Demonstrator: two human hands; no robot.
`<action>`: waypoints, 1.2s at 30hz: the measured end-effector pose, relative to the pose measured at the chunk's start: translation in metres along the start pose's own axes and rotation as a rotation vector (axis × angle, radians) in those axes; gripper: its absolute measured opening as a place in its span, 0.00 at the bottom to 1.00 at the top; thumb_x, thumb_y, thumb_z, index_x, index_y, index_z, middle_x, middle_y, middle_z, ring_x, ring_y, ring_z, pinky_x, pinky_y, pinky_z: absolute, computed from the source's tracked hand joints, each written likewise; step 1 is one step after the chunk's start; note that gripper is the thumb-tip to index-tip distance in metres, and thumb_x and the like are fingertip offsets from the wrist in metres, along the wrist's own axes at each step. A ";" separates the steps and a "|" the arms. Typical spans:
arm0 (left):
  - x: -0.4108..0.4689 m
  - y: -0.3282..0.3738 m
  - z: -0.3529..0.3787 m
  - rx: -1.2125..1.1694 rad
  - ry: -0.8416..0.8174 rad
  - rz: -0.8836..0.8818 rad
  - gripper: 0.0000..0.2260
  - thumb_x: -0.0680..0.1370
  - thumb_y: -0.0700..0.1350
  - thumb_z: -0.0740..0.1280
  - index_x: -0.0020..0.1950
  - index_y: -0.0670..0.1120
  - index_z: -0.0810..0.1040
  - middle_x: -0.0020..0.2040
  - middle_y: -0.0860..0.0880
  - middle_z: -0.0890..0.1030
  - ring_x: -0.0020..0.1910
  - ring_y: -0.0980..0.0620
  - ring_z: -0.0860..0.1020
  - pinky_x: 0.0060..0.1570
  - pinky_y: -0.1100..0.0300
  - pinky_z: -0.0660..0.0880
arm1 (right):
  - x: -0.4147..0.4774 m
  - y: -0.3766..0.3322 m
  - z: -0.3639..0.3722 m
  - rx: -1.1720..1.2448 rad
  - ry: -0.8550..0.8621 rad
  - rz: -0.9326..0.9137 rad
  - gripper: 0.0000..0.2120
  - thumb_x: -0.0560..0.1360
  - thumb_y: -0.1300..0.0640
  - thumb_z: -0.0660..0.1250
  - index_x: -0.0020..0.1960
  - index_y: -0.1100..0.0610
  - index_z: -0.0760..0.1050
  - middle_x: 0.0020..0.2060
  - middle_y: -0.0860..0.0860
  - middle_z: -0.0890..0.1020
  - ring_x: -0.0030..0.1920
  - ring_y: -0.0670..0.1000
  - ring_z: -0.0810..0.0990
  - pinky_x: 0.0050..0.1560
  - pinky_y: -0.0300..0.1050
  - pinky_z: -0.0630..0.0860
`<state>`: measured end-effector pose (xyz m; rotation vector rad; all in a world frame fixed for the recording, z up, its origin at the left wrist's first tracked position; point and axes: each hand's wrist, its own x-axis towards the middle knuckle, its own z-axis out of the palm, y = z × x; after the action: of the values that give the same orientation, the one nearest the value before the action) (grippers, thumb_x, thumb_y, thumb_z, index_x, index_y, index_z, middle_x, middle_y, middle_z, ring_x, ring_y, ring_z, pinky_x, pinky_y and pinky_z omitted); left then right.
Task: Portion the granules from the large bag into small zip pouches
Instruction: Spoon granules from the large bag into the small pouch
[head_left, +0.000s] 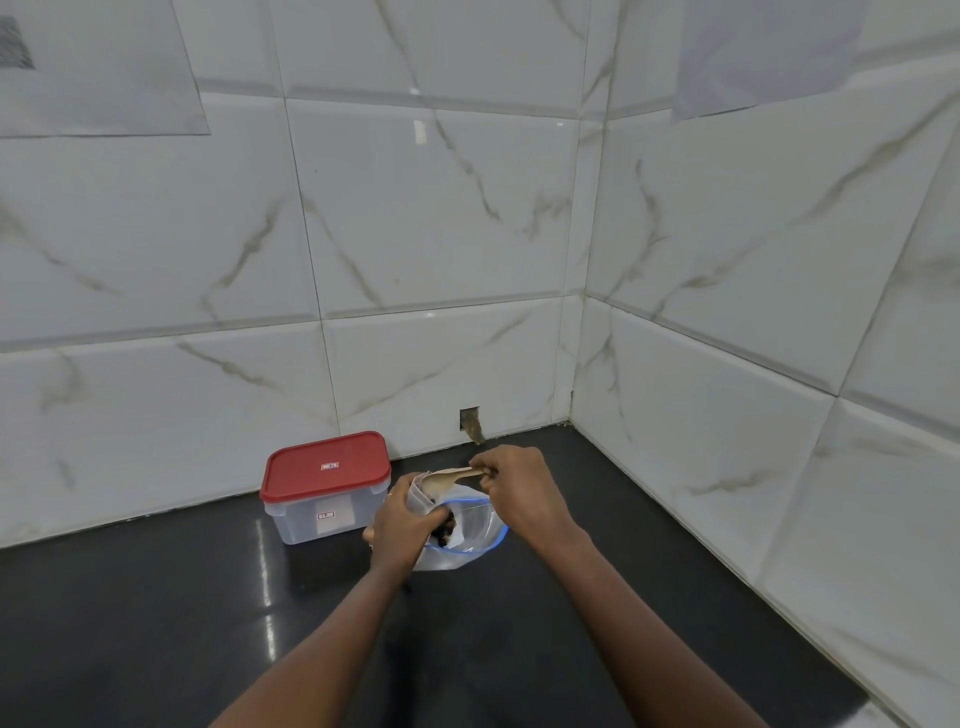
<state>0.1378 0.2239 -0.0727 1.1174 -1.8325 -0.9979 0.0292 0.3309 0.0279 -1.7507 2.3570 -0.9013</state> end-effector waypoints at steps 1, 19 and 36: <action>0.000 0.000 0.000 0.001 0.006 -0.006 0.17 0.71 0.43 0.72 0.58 0.49 0.73 0.49 0.52 0.78 0.49 0.52 0.75 0.50 0.58 0.69 | -0.001 -0.001 -0.001 0.001 -0.001 -0.010 0.17 0.78 0.67 0.59 0.63 0.59 0.77 0.55 0.56 0.82 0.53 0.53 0.80 0.57 0.42 0.76; 0.001 0.006 -0.007 0.027 0.089 -0.052 0.16 0.72 0.45 0.71 0.58 0.49 0.74 0.46 0.51 0.77 0.48 0.50 0.74 0.46 0.58 0.67 | -0.004 0.010 0.029 -0.196 -0.166 0.163 0.19 0.76 0.68 0.55 0.63 0.59 0.75 0.59 0.58 0.76 0.51 0.55 0.75 0.56 0.44 0.73; 0.000 0.004 -0.001 0.065 0.092 -0.023 0.15 0.70 0.48 0.72 0.55 0.54 0.75 0.45 0.55 0.79 0.48 0.54 0.75 0.55 0.55 0.69 | 0.018 0.015 0.105 -0.150 -0.360 0.244 0.14 0.76 0.47 0.61 0.56 0.52 0.76 0.49 0.49 0.82 0.50 0.47 0.79 0.46 0.39 0.71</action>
<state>0.1377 0.2245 -0.0686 1.2057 -1.7927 -0.8904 0.0515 0.2741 -0.0612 -1.4739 2.3696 -0.3498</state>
